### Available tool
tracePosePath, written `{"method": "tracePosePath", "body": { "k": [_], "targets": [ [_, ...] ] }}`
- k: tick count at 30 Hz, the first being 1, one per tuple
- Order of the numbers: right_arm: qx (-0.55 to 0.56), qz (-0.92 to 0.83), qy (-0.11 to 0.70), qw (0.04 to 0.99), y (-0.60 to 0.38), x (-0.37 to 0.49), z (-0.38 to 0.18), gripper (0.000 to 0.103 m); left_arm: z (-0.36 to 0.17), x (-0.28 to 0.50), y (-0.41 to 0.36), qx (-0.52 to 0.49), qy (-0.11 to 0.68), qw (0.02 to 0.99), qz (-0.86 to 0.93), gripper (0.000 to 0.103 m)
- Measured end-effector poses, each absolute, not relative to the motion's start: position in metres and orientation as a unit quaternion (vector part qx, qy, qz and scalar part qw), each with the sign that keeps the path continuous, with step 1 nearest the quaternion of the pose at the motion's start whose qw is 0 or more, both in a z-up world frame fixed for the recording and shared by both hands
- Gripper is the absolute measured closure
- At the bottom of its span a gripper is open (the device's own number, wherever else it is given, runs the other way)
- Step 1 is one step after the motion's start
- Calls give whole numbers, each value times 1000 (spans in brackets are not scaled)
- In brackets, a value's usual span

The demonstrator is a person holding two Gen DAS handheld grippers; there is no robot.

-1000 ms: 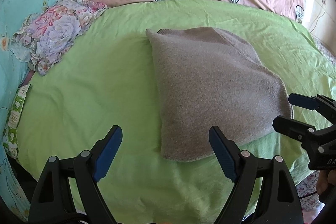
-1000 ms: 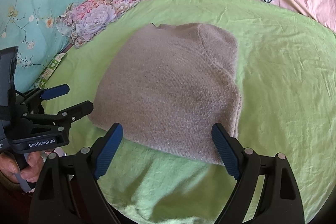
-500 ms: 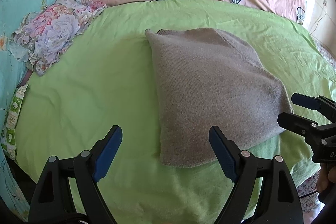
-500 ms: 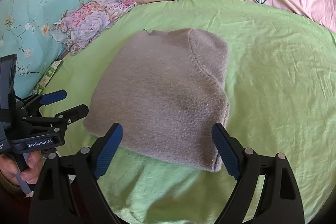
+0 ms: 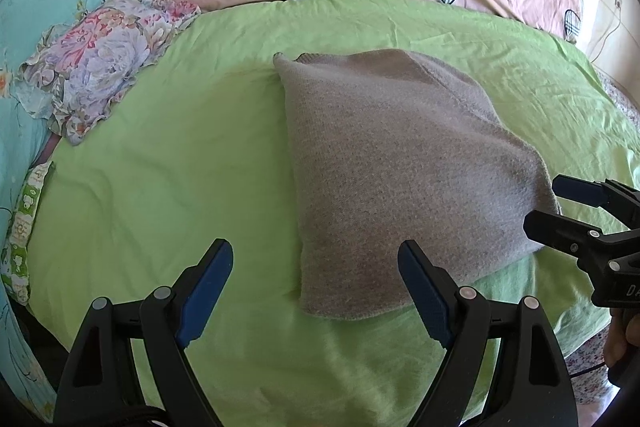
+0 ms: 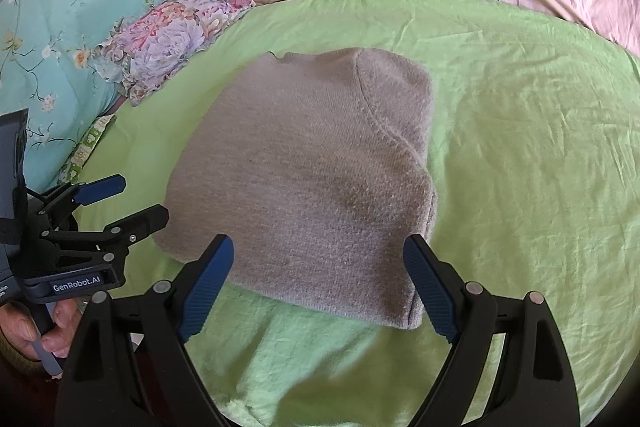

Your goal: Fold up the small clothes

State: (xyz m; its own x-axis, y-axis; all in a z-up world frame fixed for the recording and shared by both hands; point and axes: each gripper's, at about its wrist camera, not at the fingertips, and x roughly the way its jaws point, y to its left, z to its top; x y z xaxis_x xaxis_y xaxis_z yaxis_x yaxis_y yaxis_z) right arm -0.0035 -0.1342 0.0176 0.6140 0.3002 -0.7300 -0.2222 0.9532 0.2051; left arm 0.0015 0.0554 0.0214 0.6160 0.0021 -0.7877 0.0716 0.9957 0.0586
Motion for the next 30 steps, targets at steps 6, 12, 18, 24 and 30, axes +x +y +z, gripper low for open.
{"method": "tracePosePath", "body": {
  "k": [6,12,18,24,30],
  "targets": [
    [46,146,416,896,-134,-2,17,16,20,2,56,42,439,897,-20,18],
    [46,146,416,896,-134,-1,17,16,19,1,55,41,439,897,-21,18],
    [47,147,415,897,-136,1,18,16,20,1,54,43,438,898,-21,18],
    [47,147,415,897,-135,0,18,16,21,-2,50,45,436,899,-21,18],
    [47,146,415,897,-135,-1,18,16,21,-3,50,43,436,899,-19,18]
  ]
}}
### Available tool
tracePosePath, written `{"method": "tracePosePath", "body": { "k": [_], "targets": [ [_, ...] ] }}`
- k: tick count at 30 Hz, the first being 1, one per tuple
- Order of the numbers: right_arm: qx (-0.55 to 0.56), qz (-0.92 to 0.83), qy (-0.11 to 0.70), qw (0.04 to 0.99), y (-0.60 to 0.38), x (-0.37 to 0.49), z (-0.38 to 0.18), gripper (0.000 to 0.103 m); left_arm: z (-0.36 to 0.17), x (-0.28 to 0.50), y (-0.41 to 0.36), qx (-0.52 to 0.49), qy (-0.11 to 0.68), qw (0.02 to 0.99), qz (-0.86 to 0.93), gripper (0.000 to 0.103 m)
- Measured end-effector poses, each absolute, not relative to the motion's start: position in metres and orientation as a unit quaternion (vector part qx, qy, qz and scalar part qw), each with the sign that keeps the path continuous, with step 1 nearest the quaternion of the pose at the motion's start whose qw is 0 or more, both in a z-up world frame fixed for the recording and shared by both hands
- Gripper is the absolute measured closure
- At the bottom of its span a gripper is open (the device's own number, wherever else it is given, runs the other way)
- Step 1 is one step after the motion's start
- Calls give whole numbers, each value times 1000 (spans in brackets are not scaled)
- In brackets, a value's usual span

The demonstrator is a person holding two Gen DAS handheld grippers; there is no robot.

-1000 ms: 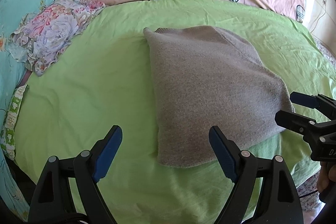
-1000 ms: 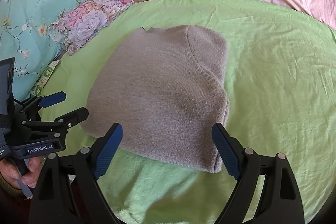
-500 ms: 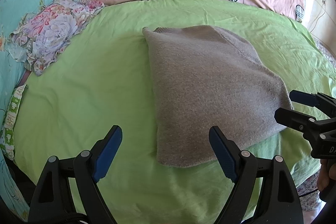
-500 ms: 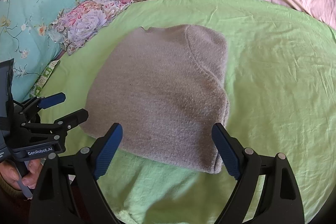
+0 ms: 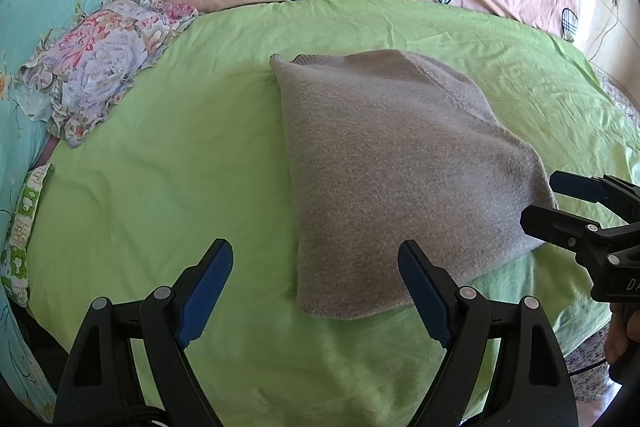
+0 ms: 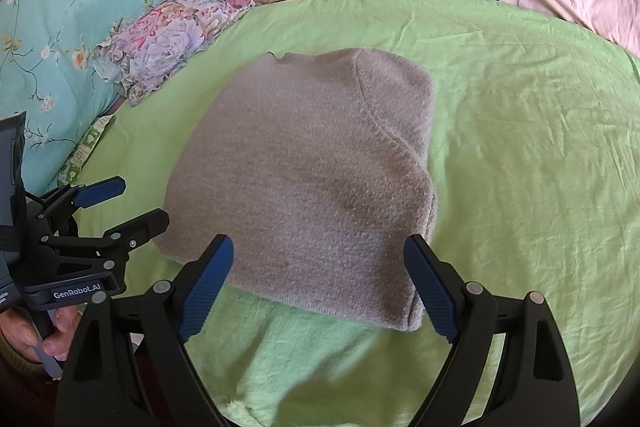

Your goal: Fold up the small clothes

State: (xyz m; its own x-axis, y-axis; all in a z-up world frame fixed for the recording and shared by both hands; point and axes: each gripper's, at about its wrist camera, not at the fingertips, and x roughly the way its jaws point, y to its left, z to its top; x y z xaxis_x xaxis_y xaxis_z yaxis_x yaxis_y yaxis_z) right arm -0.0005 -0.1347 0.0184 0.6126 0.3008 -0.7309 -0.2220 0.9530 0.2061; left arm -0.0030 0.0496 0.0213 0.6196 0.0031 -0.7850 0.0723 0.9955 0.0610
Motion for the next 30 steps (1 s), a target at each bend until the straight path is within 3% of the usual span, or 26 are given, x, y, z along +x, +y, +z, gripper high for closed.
{"method": "tracePosePath", "body": {
  "k": [30],
  "targets": [
    [49,146,414,897,-131,-2,20,16,22,-1,49,42,437,898,-21,18]
  ]
}}
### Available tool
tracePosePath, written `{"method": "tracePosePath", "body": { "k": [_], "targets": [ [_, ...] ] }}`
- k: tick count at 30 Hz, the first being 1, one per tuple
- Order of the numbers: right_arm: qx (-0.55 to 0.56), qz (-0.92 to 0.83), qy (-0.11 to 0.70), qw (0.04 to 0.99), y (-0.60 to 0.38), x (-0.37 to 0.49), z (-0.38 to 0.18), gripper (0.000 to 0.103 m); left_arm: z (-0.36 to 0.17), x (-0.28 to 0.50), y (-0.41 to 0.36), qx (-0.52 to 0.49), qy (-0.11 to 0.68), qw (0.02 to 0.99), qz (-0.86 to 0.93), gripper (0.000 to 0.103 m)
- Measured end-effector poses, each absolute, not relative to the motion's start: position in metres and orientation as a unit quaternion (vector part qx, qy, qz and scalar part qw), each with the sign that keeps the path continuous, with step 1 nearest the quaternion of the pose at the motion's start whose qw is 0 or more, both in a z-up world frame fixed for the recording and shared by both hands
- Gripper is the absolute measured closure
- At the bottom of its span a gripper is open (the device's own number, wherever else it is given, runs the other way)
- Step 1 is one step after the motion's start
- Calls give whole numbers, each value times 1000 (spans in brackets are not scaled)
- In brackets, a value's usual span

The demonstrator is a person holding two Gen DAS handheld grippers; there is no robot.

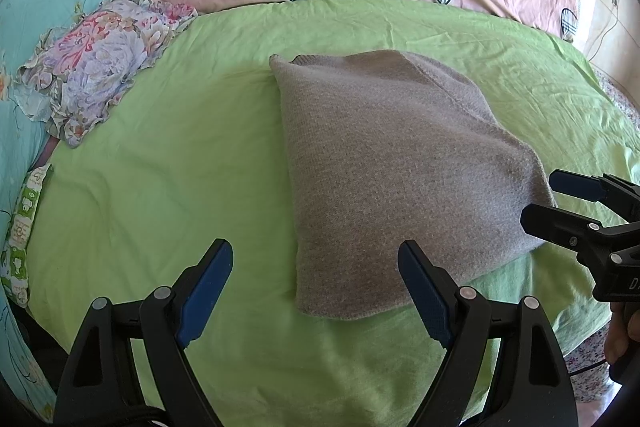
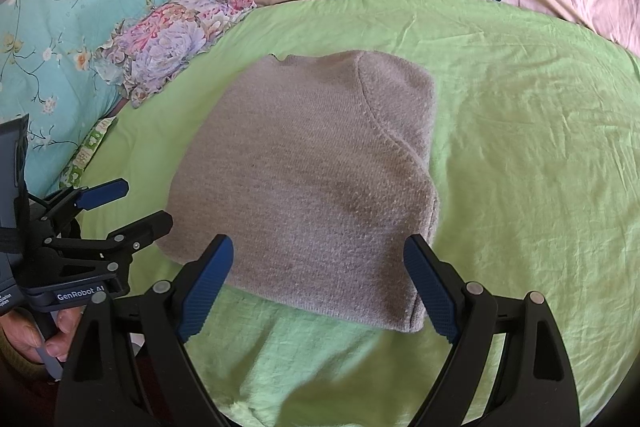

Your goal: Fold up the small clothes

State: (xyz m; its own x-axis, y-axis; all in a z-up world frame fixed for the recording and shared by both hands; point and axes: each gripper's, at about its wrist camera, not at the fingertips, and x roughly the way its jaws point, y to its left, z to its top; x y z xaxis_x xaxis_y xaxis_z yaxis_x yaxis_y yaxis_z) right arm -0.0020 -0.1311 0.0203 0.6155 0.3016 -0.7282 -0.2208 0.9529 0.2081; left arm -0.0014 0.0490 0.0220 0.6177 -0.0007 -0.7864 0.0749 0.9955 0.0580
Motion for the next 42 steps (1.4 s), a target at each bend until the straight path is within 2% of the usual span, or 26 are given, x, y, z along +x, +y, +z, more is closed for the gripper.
{"method": "tracePosePath", "body": {
  "k": [42],
  "targets": [
    [51,145,411,899,-128,-2,24,16,25,2,43,47,436,898,-26,18]
  ]
}}
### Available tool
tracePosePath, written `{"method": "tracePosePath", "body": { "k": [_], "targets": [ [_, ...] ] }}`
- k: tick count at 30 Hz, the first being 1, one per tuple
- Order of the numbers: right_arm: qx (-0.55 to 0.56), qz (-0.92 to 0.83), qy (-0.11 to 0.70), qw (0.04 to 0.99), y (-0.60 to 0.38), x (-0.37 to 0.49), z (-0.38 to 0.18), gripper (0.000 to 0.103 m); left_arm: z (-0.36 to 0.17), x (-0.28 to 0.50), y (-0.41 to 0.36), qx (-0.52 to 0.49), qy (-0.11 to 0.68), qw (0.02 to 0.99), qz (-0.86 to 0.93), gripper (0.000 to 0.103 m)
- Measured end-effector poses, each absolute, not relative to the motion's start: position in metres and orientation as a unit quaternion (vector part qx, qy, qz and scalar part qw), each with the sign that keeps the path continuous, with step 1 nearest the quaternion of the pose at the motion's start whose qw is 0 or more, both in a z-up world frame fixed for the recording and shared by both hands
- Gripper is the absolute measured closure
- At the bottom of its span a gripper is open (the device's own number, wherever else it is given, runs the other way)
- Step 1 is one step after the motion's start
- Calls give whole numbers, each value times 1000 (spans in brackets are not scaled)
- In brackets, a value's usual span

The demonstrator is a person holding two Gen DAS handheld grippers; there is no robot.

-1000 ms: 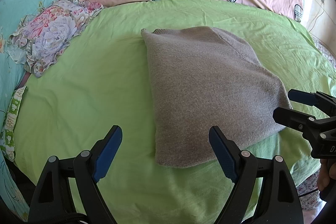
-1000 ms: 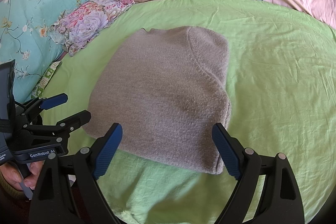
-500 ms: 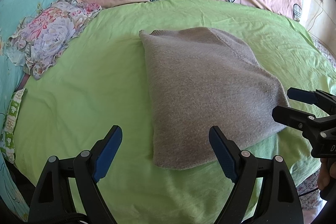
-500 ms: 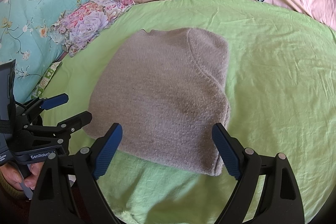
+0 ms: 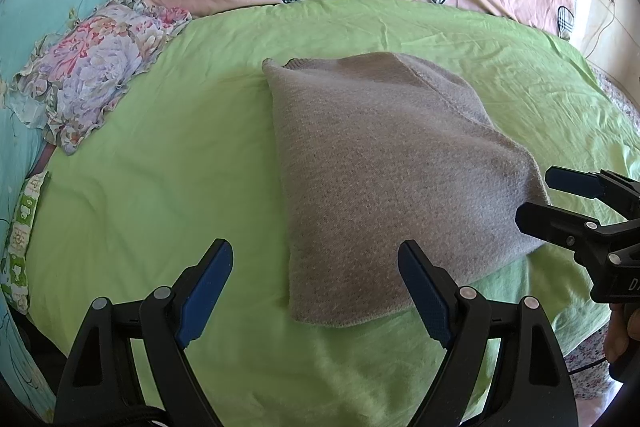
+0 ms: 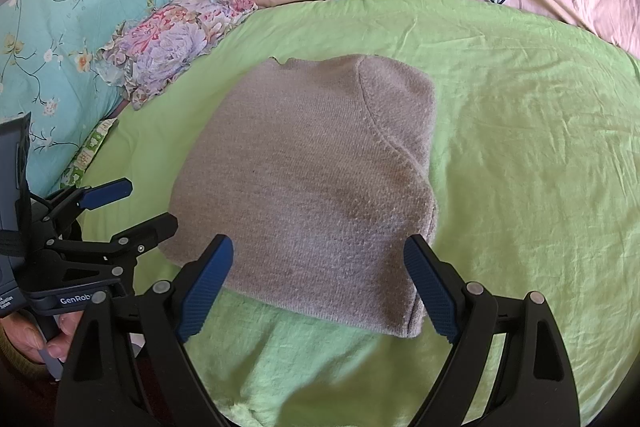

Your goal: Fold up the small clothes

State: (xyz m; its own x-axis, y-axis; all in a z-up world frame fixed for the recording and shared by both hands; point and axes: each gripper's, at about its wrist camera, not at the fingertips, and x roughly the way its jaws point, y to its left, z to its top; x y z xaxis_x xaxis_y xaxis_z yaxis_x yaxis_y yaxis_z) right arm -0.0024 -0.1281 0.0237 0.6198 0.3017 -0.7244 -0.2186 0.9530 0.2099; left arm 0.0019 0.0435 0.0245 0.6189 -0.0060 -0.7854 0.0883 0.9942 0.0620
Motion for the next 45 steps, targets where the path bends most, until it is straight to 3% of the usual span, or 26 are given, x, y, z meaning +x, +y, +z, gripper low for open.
{"method": "tracePosePath", "body": {
  "k": [45],
  "targets": [
    [55,150,416,895,-150,41,29,15,34,40,35,36,436,899,-15,18]
  ]
}}
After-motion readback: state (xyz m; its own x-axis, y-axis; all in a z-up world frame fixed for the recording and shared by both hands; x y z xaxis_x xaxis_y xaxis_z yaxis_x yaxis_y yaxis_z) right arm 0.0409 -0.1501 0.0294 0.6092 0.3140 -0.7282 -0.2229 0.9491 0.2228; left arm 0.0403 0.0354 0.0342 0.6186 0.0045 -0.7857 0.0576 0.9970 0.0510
